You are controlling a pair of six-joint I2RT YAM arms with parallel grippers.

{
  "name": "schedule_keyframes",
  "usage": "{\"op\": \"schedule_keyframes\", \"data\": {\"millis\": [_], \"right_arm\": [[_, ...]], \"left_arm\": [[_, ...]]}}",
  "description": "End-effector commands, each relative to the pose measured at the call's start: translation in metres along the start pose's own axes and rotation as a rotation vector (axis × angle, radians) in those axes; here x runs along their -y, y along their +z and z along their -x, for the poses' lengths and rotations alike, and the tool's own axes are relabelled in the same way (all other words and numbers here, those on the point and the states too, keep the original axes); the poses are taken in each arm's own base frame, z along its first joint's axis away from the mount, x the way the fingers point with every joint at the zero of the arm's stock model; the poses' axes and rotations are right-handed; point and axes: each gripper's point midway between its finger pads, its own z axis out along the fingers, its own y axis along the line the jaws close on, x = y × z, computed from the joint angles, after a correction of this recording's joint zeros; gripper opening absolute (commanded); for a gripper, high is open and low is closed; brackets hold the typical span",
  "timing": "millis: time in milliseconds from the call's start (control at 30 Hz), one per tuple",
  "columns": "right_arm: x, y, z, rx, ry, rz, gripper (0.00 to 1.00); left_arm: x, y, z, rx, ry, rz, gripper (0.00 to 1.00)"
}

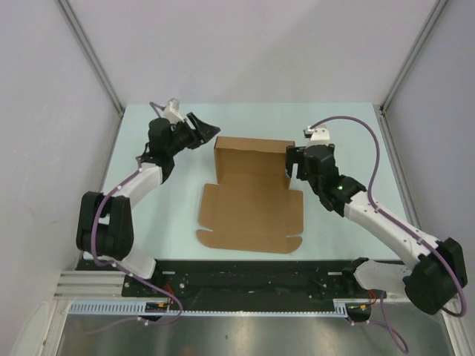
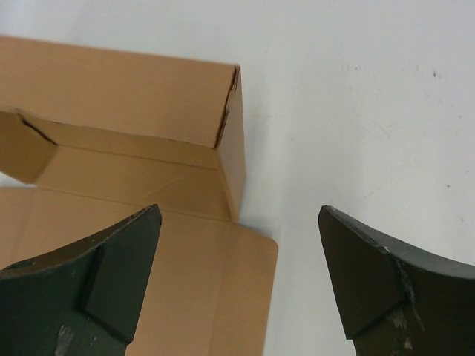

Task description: Fold the paper box

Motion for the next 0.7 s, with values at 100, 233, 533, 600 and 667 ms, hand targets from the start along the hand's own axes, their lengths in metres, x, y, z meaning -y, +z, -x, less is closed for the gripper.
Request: {"op": "schedule_keyframes", "data": {"millis": [100, 233, 533, 600, 667], "right_arm": [[-0.005, 0.043, -0.029, -0.031, -0.109, -0.067, 0.92], [-0.006, 0.06, -0.042, -0.041, -0.138, -0.104, 0.91], [-0.014, 0.079, -0.044, -0.003, -0.089, -0.108, 0.59], [-0.013, 0.083, -0.047, -0.02, -0.06, -0.097, 0.52], [-0.012, 0.086, -0.056, -0.056, -0.019, -0.088, 0.46]], "left_arm": [[0.016, -0.063, 0.052, 0.302, 0.064, 0.148, 0.67], [0.023, -0.09, 0.054, 0.344, 0.105, 0.172, 0.67], [0.022, -0.097, 0.044, 0.322, 0.123, 0.199, 0.67], [0.023, -0.097, 0.043, 0.324, 0.123, 0.196, 0.67], [0.024, -0.095, 0.041, 0.318, 0.125, 0.193, 0.67]]}}
